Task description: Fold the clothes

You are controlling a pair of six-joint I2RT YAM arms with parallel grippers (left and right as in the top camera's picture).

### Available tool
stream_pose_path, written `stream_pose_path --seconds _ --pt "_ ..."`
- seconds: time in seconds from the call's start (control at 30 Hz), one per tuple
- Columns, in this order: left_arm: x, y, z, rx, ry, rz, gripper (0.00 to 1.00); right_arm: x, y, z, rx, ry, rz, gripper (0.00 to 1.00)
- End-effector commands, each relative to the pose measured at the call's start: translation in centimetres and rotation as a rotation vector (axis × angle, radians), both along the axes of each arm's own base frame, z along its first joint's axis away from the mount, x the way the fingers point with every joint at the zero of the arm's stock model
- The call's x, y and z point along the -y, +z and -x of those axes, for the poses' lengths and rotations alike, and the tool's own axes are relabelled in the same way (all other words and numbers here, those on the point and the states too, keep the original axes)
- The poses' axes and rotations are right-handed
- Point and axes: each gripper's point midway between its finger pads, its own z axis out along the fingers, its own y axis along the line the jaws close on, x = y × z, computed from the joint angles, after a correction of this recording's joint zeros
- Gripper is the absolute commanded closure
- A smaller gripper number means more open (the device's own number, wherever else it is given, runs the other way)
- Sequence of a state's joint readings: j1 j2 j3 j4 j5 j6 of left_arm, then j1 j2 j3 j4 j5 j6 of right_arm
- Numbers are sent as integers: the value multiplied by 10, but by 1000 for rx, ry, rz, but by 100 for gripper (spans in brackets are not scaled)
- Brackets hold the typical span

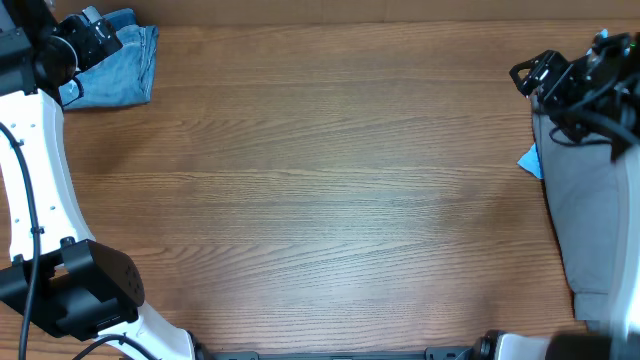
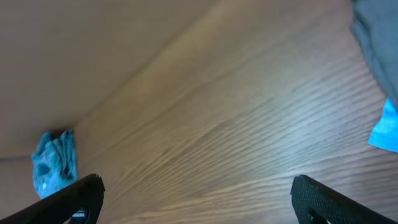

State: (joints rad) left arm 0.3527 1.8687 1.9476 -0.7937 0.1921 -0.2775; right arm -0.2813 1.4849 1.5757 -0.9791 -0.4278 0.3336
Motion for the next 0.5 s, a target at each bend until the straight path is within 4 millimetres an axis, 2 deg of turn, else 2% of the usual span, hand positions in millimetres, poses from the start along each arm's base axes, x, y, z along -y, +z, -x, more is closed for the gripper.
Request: stream_pose_path --seconds 0.0,0.1,0.13,0.2,0.3,0.47 --pt "5 -4 -3 -5 -24 0 0 -21 63 44 145 2 143 0" --pt "5 -4 -3 -5 -24 0 0 -36 73 71 151 20 172 0" --pt "5 -4 -3 -5 -24 0 0 -44 74 86 139 41 167 0" --pt "5 -4 -3 -5 -24 0 0 -48 73 99 120 52 163 0" --pt "5 -4 -3 -5 -24 0 0 -49 69 107 95 53 159 0" --pt "5 -4 -3 -5 -24 -1 0 -52 51 122 -8 64 136 0"
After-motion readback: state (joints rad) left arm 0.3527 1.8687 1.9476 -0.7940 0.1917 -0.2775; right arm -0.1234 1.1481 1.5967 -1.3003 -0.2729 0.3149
